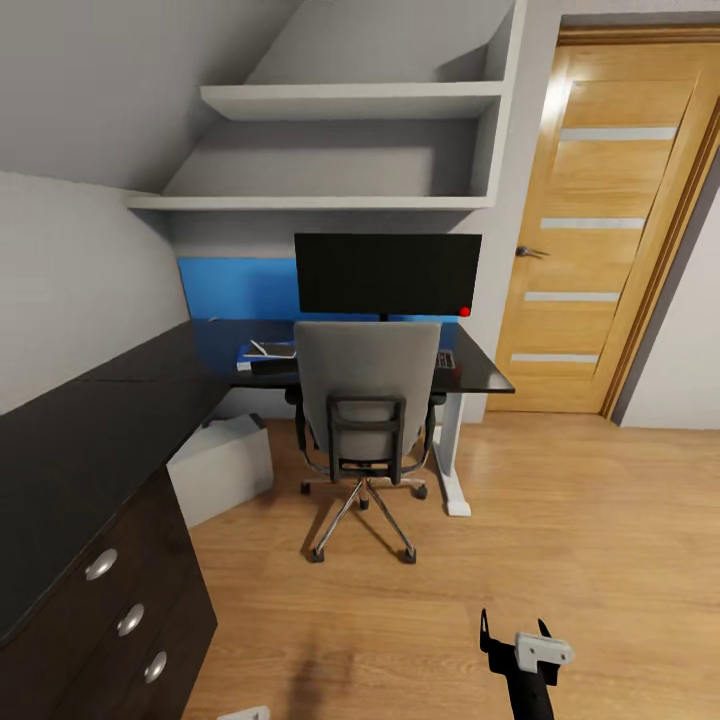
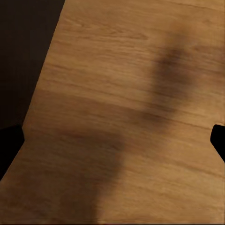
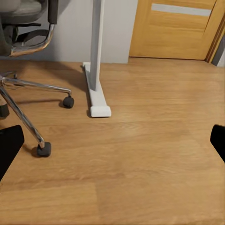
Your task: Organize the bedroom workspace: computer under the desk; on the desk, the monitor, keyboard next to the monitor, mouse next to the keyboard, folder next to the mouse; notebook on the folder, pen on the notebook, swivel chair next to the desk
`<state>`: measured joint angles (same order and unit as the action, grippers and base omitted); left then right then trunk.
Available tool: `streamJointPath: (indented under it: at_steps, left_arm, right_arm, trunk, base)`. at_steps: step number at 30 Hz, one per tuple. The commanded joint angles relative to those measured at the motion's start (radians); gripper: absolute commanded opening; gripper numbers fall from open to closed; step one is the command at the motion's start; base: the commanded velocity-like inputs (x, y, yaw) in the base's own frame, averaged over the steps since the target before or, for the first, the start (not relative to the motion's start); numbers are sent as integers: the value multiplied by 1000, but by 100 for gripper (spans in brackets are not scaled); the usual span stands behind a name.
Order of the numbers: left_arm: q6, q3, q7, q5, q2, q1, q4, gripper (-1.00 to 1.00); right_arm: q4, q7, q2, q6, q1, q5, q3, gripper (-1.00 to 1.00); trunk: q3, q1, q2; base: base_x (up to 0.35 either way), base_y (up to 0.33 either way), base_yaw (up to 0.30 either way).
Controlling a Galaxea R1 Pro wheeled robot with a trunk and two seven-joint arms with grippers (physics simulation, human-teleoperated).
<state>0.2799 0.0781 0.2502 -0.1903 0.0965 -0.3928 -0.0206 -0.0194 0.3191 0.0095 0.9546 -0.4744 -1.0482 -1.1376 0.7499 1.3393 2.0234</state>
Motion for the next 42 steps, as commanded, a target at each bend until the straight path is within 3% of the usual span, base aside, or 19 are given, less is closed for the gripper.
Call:
streamJointPath:
  at_steps: [1,7,12,20,31,42]
  left_arm:
    - [5,9,3,-8,-2,15,1,100]
    - [71,8,6,-8,-10,70,1,100]
    - [131,9,5,-8,-31,108,1,100]
    - [158,9,2,-8,-39,169,1,100]
    - [221,9,5,-6,-24,191,0,100]
    - [219,10,6,-6,-46,192,-1,100]
  right_arm:
    - [-2,8,1,3,3,1,-8,100]
    - [-3,4,0,-1,12,3,-8,100]
    - [-3,3,1,-34,29,3,-8,100]
    - [-4,3,-2,-167,39,2,-7,100]
    - [-4,2,-1,-337,40,2,-7,100]
    - [-4,2,-1,-351,40,2,-7,100]
  trunk:
    - [-2,-4,-7]
    - [-21,-27,-49]
    - [-37,-46,-84]
    - [-62,-77,-140]
    - [-96,-119,-217]
    - [-131,-161,-294]
  base:
    - [0,0,0]
    - [0,0,0]
    - [0,0,0]
    - [0,0,0]
    - [0,0,0]
    - [0,0,0]
